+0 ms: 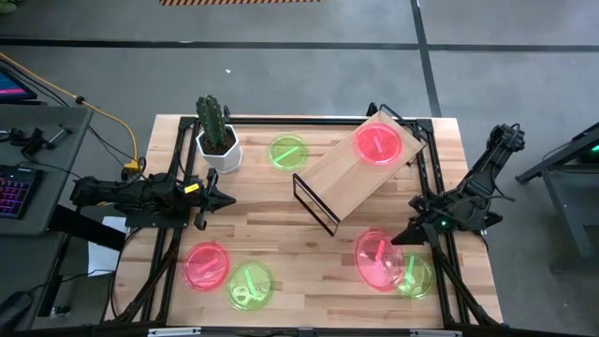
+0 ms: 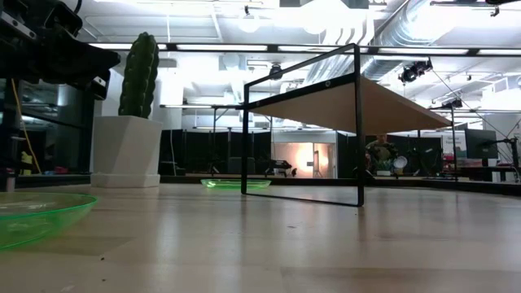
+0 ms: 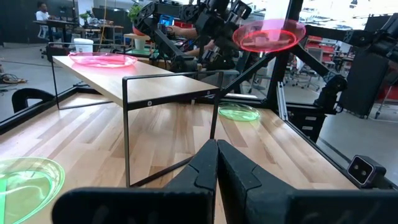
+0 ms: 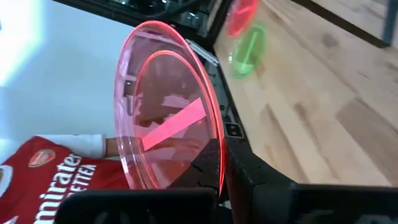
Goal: Place and stack plates onto a shelf
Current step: Stack the top pink plate on the top of the pink plate
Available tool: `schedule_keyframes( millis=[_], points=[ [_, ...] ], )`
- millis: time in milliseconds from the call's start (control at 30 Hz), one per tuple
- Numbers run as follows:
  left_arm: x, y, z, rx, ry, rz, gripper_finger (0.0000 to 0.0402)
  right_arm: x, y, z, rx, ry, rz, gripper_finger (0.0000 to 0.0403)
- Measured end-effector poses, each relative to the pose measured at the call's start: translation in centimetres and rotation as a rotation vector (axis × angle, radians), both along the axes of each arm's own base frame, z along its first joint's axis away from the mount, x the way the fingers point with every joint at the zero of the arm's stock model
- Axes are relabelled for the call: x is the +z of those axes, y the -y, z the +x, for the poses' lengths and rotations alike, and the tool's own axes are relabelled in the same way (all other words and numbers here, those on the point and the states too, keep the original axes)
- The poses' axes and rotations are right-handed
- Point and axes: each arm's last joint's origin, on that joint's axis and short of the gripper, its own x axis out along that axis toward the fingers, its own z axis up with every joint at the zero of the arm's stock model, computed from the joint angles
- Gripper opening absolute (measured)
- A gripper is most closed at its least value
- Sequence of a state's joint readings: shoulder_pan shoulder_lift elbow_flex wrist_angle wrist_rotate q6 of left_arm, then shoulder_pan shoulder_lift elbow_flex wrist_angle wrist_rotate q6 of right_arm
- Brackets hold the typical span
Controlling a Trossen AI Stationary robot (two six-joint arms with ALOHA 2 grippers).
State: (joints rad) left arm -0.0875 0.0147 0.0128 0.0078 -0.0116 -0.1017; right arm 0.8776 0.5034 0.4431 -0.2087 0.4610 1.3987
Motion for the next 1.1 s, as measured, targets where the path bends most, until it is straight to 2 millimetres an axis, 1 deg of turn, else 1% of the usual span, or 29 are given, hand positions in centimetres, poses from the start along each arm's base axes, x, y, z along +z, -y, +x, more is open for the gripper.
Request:
schedule_keyframes(
  millis=[300,400,467,533,600,733,833,1033,1100],
  points=[
    [0.0,0.0,0.0,0.0,0.0,0.0,0.0001,1.0,-0.1,0.2,-0.018,0.085,0.041,0.0],
    [0.0,0.0,0.0,0.0,0.0,0.0,0.0001,1.6,0.0,0.3,-0.074,0.162,0.013,0.0],
    [0.0,0.0,0.0,0.0,0.0,0.0,0.0001,2.0,0.2,0.5,-0.145,0.218,-0.028,0.0],
    [0.0,0.0,0.0,0.0,0.0,0.0,0.0001,2.4,0.6,0.8,-0.235,0.264,-0.082,0.0],
    [0.0,0.0,0.0,0.0,0.0,0.0,0.0001,2.6,1.2,1.2,-0.366,0.286,-0.133,0.0],
    [0.0,0.0,0.0,0.0,0.0,0.0,0.0001,2.7,2.9,1.6,-0.746,0.263,-0.177,0.0],
    [0.0,0.0,0.0,0.0,0.0,0.0,0.0001,2.9,4.1,1.8,-0.968,0.244,-0.23,0.0],
    [0.0,0.0,0.0,0.0,0.0,0.0,0.0001,2.7,6.1,2.3,-1.262,0.18,-0.354,0.0],
    [0.0,0.0,0.0,0.0,0.0,0.0,0.0001,2.5,6.7,2.6,-1.328,0.153,-0.397,0.0]
  ],
)
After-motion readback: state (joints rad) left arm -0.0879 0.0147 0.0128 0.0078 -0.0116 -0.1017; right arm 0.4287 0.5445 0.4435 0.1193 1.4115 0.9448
